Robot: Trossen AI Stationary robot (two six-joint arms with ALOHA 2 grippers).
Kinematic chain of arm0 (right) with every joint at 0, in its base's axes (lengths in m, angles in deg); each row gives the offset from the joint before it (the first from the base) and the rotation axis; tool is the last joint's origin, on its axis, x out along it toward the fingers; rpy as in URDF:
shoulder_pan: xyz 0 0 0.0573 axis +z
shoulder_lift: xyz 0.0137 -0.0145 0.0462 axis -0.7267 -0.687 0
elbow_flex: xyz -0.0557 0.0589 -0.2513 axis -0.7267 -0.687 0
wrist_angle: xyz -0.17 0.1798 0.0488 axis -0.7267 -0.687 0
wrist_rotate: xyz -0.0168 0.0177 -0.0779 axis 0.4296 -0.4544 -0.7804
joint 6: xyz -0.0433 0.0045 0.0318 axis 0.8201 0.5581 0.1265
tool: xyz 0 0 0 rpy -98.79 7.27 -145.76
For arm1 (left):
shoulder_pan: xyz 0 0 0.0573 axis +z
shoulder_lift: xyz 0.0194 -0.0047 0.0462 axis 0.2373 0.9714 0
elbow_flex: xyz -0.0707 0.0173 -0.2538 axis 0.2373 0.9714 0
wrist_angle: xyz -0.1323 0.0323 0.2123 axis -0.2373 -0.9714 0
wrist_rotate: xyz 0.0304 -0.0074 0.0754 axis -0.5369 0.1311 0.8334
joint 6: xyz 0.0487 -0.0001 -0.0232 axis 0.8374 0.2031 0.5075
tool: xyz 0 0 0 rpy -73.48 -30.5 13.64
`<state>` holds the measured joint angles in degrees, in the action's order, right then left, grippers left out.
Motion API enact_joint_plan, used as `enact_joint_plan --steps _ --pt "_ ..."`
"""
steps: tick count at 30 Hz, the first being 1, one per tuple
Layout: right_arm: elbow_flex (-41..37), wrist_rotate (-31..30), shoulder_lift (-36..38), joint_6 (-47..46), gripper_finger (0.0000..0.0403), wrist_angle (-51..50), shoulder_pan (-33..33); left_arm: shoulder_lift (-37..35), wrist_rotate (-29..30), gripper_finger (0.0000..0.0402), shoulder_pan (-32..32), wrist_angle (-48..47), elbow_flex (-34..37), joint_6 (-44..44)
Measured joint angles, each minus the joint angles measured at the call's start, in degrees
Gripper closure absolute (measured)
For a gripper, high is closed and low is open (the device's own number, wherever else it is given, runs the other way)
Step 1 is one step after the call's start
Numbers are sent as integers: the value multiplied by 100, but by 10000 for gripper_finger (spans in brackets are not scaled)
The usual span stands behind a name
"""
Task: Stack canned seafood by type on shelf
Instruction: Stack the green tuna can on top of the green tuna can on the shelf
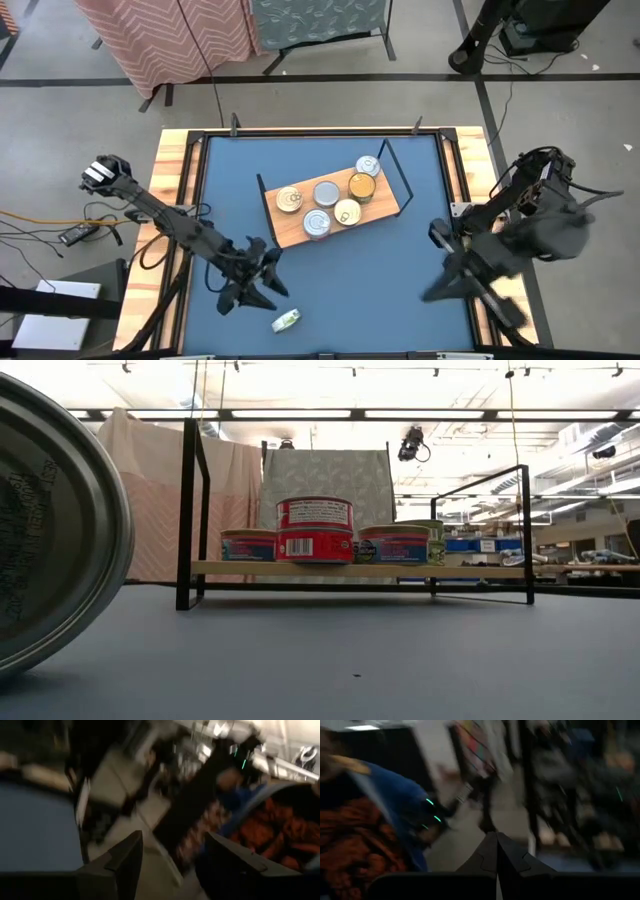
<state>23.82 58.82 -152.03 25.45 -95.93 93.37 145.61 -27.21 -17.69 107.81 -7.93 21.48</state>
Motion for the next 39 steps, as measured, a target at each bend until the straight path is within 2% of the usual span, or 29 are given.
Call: enact_joint_plan --steps 3,5,8,12,16,21,25,29,34,39 --pt "2 -124 -161 -960 395 -974 -276 2 237 183 111 860 2 243" --pt "-3 70 -382 -1382 395 -1442 -519 0 378 183 203 1541 1 245" --pt "-9 796 -755 -1446 395 -1523 -845 0 550 183 323 2629 0 479" --pt "-7 1831 -1279 -1188 395 -1246 -1254 -11 658 183 334 3970 -2 1702" --pt "-7 2459 -1800 -1120 395 -1209 -1601 -44 719 183 270 4418 -2 2906" --pt "-7 3420 -2388 -930 395 -551 -2033 -94 696 183 147 4408 -196 3591" --pt "-7 4102 -2810 -857 395 -5 -2317 -125 681 183 -12 3993 -577 4090" --pt "-7 4505 -3159 -724 395 202 -2482 -367 684 183 -236 2811 -1209 4687" --pt "-7 4828 -3619 -600 395 444 -2574 -657 852 183 -670 374 -2524 5328" --pt "-7 5228 -4082 -833 392 1333 -2679 -642 1314 183 -1130 -2605 -4089 5214"
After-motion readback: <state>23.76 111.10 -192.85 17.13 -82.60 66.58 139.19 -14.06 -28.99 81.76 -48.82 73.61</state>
